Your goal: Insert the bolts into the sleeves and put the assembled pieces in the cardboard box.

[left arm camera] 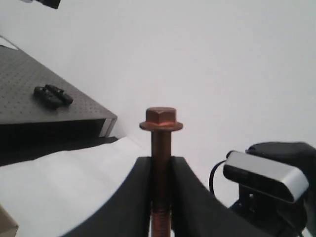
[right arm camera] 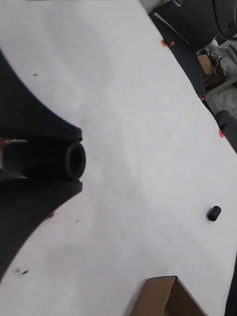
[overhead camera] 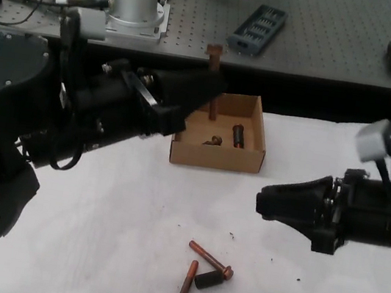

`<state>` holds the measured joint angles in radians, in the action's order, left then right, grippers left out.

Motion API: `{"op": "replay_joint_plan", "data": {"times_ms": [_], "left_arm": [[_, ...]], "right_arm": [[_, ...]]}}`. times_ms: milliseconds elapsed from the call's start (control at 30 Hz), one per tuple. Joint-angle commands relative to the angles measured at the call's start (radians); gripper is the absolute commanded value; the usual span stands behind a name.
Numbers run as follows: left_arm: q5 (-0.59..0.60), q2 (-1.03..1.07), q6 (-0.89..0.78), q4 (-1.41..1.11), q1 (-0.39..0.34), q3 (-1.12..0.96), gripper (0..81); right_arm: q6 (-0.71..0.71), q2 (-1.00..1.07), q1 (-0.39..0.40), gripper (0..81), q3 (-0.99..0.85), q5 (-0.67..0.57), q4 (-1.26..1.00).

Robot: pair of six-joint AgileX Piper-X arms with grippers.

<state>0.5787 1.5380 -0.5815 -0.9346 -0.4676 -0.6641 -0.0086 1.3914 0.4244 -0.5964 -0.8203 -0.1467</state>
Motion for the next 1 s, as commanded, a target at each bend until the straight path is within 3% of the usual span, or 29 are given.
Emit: {"op": "replay_joint_plan", "data": {"times_ms": [0,233,467,733,967], "left_arm": [[0.009,0.003,-0.054,-0.067,0.002,-0.005,0.6],[0.016,0.003,-0.151,-0.166,-0.011,0.038,0.6],[0.018,0.003,-0.23,-0.259,-0.054,0.118,0.6],[0.15,0.003,-0.23,-0.255,-0.103,0.121,0.6],[0.205,0.003,-0.255,-0.248,-0.103,0.135,0.6]], "right_arm": [[0.178,-0.012,0.005,7.6,0.109,-0.046,-0.316],[0.263,-0.012,0.056,7.6,0.213,-0.042,-0.554],[0.231,-0.012,0.127,7.6,0.223,-0.042,-0.554],[0.08,-0.012,0.202,7.6,0.223,-0.019,-0.372],[0.074,-0.012,0.219,7.6,0.223,-0.019,-0.383]]}}
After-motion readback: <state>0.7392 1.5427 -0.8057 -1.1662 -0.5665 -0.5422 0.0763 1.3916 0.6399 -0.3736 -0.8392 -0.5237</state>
